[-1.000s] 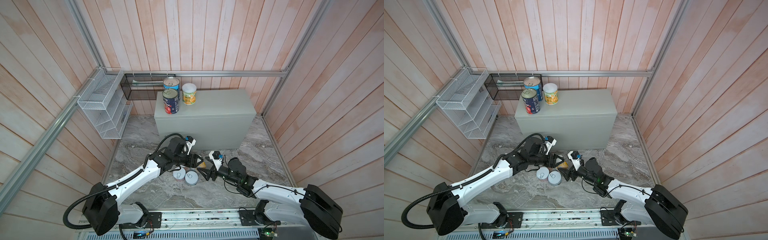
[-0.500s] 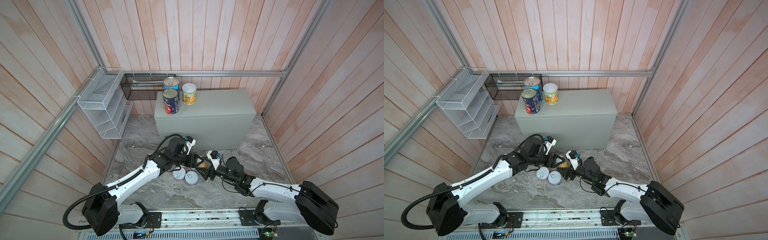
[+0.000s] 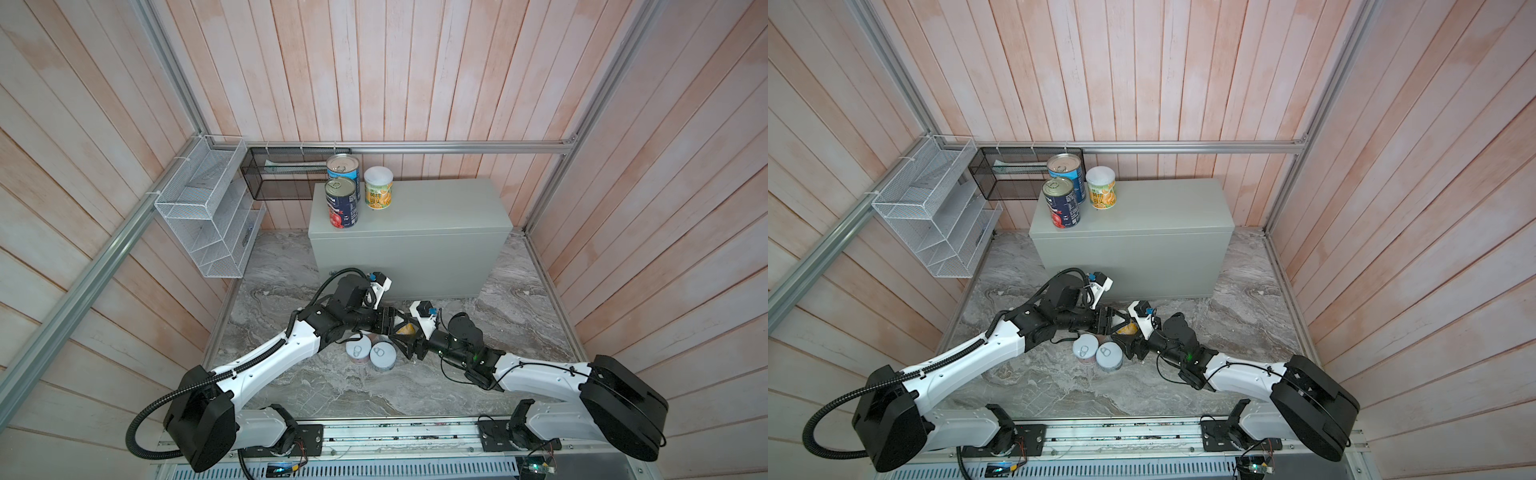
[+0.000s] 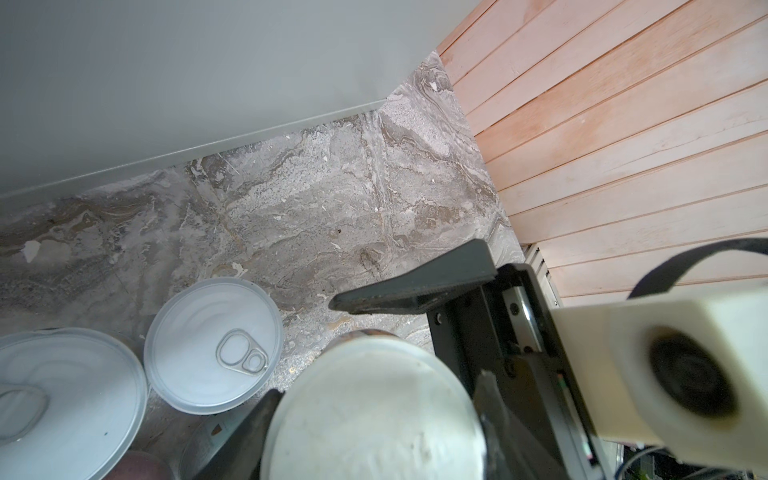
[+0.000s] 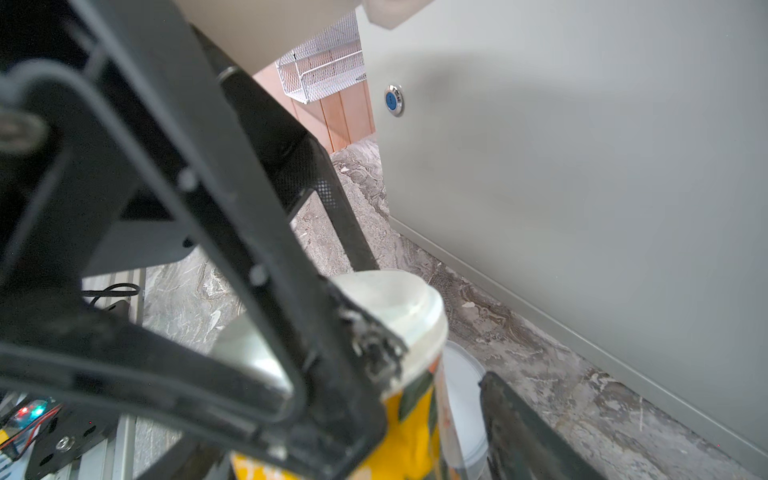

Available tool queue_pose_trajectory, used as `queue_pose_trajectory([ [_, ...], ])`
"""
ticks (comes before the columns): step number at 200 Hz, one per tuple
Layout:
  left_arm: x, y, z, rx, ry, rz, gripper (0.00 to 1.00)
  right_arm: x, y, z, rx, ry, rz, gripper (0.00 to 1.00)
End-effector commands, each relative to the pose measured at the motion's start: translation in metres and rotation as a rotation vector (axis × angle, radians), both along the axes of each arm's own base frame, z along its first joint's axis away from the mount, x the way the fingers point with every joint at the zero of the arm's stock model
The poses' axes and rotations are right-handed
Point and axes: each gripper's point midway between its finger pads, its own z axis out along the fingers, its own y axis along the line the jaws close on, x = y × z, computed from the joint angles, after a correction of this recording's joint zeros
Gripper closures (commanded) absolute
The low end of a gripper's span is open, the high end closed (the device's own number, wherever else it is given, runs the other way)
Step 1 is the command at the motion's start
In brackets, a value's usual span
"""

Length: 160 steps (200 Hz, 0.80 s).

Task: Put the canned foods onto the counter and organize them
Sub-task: 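Close the right gripper on the yellow can held by the left gripper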

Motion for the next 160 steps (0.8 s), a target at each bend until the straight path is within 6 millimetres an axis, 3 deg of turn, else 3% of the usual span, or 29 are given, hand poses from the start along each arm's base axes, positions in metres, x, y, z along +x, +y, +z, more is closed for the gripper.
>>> queue_pose_trajectory([
  [1,-0.003,-0.009,0.021,-0.074,-0.027,-0.041,0.51,0.011,0.001,0.018,0.043,-0.053,-0.042,0.24],
  [60,-0.002,-0.013,0.024,-0.088,-0.025,-0.049,0.53,0.020,-0.004,0.022,0.053,-0.063,-0.099,0.35],
  [81,0.000,-0.013,0.021,-0.080,-0.028,-0.046,0.49,0.021,-0.004,0.023,0.053,-0.063,-0.106,0.36],
  [120,0.005,-0.008,0.011,-0.044,-0.022,-0.010,0.22,0.023,-0.006,0.027,0.069,-0.066,-0.126,0.37],
  [128,0.005,-0.007,0.010,-0.036,-0.023,-0.006,0.14,0.024,-0.007,0.028,0.069,-0.068,-0.133,0.37],
  [135,0.007,-0.005,0.007,-0.022,-0.027,0.005,0.00,0.025,-0.008,0.028,0.069,-0.068,-0.140,0.37],
  [160,0.015,0.006,-0.004,0.024,-0.023,0.044,0.00,0.029,-0.013,0.024,0.061,-0.065,-0.173,0.37],
])
